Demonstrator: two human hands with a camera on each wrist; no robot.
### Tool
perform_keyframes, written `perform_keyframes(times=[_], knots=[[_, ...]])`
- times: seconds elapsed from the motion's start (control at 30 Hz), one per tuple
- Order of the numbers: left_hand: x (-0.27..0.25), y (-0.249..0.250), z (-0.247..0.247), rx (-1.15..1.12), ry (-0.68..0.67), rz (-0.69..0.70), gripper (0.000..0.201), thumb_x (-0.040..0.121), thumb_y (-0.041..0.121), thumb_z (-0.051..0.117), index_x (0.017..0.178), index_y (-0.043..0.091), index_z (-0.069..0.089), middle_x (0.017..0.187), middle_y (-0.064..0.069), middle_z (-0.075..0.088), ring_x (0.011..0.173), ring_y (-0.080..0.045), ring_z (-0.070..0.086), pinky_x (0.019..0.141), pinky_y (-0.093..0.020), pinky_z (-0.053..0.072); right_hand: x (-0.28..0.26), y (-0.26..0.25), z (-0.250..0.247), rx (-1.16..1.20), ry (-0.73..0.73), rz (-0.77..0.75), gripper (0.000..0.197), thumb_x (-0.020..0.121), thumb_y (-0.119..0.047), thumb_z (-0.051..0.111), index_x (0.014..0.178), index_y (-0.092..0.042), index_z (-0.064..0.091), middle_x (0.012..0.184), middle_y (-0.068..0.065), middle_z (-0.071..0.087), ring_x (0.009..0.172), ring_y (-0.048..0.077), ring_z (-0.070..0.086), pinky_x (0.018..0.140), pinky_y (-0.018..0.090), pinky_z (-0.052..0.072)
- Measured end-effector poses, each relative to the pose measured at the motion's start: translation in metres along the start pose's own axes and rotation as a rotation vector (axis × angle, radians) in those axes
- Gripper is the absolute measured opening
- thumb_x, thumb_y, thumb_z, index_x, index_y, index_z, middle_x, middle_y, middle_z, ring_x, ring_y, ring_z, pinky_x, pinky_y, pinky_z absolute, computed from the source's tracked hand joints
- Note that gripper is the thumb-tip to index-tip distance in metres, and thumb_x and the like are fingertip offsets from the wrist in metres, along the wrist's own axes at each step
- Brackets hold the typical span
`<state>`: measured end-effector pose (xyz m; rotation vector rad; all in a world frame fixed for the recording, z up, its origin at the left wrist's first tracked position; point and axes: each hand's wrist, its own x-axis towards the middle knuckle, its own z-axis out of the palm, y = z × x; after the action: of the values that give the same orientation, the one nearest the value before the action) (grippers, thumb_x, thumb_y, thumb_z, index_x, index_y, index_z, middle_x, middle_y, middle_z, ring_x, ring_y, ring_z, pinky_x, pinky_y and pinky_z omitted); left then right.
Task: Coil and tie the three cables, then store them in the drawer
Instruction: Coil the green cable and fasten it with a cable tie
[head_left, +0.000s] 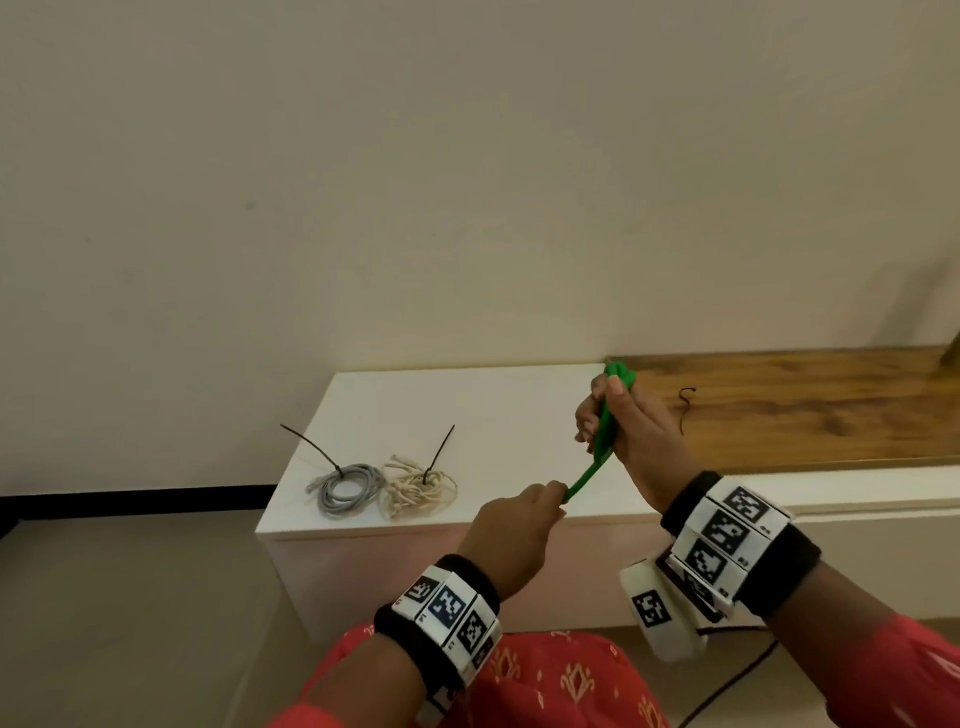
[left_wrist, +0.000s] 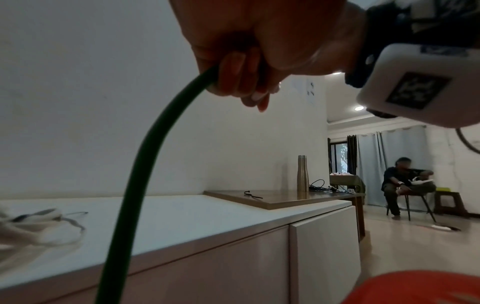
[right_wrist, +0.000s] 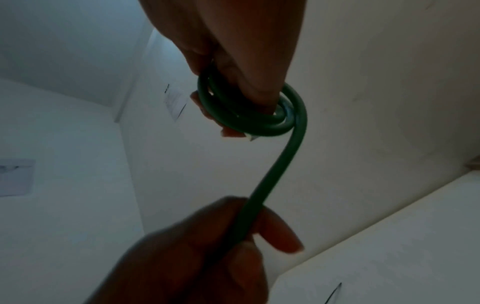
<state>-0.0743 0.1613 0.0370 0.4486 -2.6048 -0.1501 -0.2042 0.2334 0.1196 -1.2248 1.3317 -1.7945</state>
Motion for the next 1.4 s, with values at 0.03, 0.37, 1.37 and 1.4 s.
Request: perform_keyframes(times=[0.03,0.37,1.37,1.4], knots=[[0.0,-0.001,-0.001,0.048,0.028,0.007,0.016,0.086,0.026,0.034,0.094,0.019,0.046,0.068,0.002,0.064,0.038,-0.017,0.053,0.035,-0.021,0.031,0.0,0.003,0.0,-0.12,-0.004,-0.031,0.031,0.092,-0.045,0.035,0.078,-0.018,0.042,0.057,-0.007,0.05,0.057,0.01,0.047,0.063,0.023,0.043],[0.0,0.005,-0.003,0.318,0.33,0.14,0.028,0.084,0.032,0.042,0.07,0.02,0.063,0.053,0.005,0.058,0.038,-0.011,0.051,0.033,-0.017,0.03,-0.005,0.016,0.007,-1.293,-0.166,0.007,0.039,0.096,-0.037,0.033,0.108,-0.003,0.048,0.087,0.013,0.063,0.075,0.024,0.056,0.062,0.028,0.034],[0.012,-0.029,-0.054,-0.637,-0.382,-0.267,0.013,0.086,0.019,0.061,0.089,0.008,0.066,0.068,0.004,0.057,0.058,-0.008,0.051,0.05,-0.015,0.045,-0.009,0.026,-0.01,-0.691,-0.613,0.7,0.038,0.09,-0.032,0.053,0.058,-0.012,0.047,0.033,-0.008,0.036,0.029,0.009,0.03,0.037,0.018,0.03],[0.014,-0.031,-0.057,-0.576,-0.438,-0.275,0.015,0.085,0.019,0.062,0.093,0.008,0.067,0.073,0.004,0.057,0.062,-0.007,0.051,0.053,-0.012,0.044,-0.008,0.025,-0.01,-0.765,-0.594,0.661,0.038,0.089,-0.033,0.054,0.059,-0.012,0.048,0.034,-0.008,0.038,0.029,0.009,0.032,0.038,0.019,0.032]])
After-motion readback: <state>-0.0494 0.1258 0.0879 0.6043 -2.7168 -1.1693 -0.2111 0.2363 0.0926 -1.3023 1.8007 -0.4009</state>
